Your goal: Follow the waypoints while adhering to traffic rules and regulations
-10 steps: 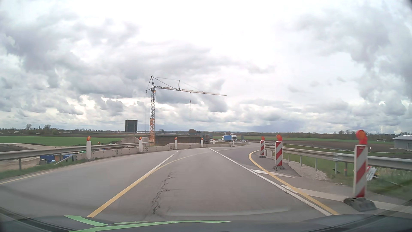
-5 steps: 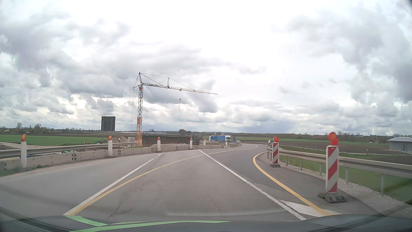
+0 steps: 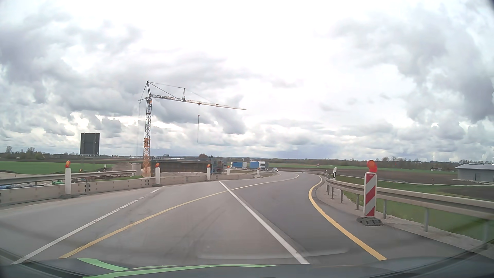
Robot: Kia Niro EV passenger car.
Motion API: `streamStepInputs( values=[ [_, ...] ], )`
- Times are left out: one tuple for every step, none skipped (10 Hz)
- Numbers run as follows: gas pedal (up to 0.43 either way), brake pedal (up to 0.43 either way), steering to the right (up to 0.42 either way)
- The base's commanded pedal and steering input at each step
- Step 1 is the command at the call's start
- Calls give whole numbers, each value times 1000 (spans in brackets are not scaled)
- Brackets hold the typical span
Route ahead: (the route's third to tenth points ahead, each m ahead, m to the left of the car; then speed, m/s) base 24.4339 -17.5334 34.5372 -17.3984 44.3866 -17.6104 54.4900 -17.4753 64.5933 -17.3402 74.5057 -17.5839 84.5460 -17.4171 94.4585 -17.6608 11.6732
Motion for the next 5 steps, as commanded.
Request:
streamStepInputs(
  values=[
    [67, 0, 49],
    [67, 0, 50],
    [67, 0, 51],
    [67, 0, 51],
    [67, 0, 51]
  ],
)
